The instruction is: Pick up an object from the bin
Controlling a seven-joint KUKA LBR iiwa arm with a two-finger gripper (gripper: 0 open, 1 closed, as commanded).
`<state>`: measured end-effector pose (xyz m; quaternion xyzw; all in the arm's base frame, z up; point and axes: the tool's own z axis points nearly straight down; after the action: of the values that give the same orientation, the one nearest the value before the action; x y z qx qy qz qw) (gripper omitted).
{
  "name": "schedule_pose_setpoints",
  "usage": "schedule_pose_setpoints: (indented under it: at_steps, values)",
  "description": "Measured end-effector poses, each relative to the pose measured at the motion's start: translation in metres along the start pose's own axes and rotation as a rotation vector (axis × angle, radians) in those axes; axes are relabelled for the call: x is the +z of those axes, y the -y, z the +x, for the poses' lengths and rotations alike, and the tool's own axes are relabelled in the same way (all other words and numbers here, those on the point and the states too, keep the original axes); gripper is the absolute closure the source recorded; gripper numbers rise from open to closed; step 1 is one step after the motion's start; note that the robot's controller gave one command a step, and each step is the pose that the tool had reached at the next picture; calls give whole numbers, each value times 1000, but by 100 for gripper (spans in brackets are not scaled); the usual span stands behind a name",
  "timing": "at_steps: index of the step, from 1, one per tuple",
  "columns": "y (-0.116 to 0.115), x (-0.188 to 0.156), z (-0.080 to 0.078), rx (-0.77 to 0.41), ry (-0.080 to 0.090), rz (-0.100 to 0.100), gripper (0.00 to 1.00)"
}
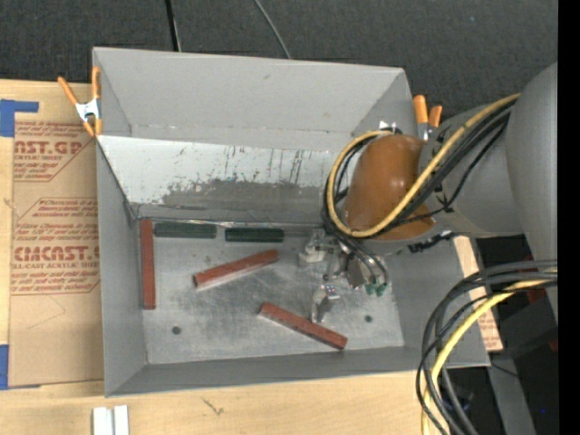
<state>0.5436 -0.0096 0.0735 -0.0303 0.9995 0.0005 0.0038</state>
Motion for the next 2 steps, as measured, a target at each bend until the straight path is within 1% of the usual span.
schedule_pose_setpoints:
  at_steps: [1, 2]
  values:
    - [0, 0, 0, 0, 0, 0, 0]
    - [-41, -21, -17, 73, -8, 1, 0]
